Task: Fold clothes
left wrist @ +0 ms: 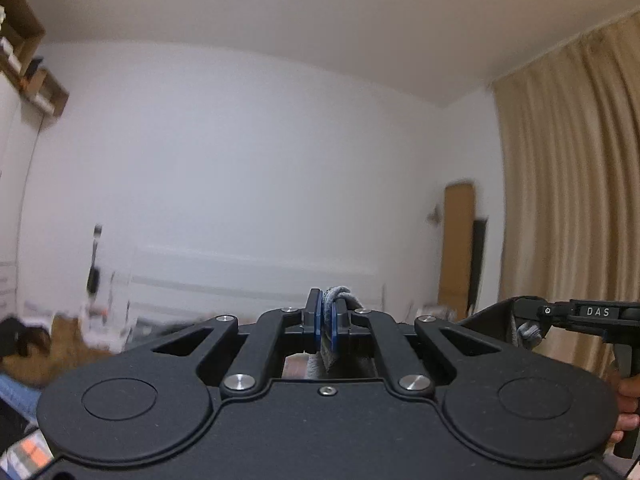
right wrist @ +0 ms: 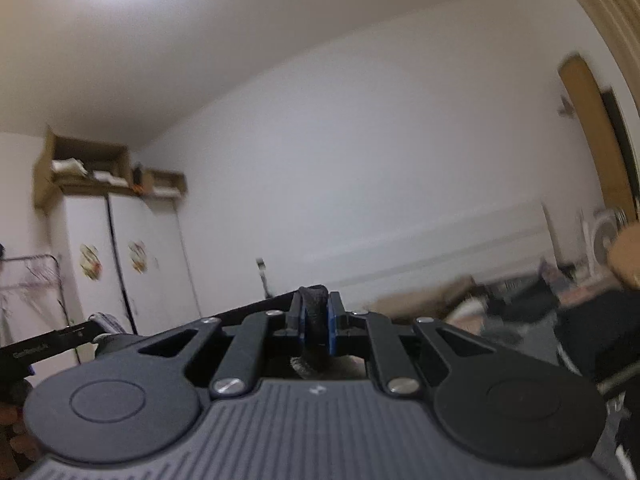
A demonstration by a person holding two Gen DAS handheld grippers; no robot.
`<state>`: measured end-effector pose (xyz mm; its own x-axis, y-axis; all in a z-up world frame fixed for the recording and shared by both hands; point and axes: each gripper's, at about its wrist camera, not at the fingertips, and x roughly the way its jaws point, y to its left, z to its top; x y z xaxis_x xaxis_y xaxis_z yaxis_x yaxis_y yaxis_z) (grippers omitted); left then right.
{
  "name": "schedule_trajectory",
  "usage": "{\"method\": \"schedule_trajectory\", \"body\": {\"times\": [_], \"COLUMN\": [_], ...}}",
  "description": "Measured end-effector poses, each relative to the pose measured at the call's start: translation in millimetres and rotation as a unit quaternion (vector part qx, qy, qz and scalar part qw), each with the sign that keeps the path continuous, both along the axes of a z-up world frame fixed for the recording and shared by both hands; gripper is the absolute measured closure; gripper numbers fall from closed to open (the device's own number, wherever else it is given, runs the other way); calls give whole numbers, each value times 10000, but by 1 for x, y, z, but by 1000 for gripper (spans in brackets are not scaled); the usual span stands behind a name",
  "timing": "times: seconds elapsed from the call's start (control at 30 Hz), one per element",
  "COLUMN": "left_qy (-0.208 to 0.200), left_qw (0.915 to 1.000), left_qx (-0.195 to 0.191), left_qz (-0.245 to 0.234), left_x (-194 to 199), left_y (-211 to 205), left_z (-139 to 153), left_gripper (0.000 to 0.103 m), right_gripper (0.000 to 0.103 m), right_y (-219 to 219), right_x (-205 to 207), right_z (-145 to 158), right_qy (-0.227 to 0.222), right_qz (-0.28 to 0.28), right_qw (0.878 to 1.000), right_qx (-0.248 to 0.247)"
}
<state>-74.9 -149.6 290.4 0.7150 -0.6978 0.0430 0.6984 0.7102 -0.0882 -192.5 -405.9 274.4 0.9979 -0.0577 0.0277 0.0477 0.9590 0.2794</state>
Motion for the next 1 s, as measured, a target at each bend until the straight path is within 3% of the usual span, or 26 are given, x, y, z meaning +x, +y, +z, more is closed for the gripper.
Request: {"method": "schedule_trajectory", "body": {"times": [0.1,0.2,0.33,0.43,0.57,0.73,0.87,1.0], "left_qy": [364,875,1468,1743,2099,2207,2152,2270], "left_qw": [9990,9942,9844,9798,9728,9724,9743,9717], "left_qx": [267,618,966,978,979,745,614,558], "left_qz": [49,59,63,28,-21,-85,-258,-349], "left_x": [31,61,85,93,103,106,101,107], "left_y": [-21,-42,-46,-28,-3,-5,-6,-1], "left_z": [-41,-102,-182,-226,-284,-299,-297,-293], "left_gripper": [98,98,98,98,98,98,98,97], "right_gripper": [93,93,93,93,93,93,92,88], "right_y": [-4,-7,-9,-12,-14,-20,-22,-30], "right_x": [35,69,105,111,102,95,102,108], "right_z": [-43,-86,-168,-225,-275,-308,-305,-302], "right_qy": [371,743,1339,1674,1808,1854,1888,1833], "right_qz": [-95,-188,-245,-291,-369,-312,-316,-39], "right_qw": [9992,9968,9890,9808,9738,9688,9739,9724], "right_qx": [117,237,586,956,1329,1613,1219,1445]}}
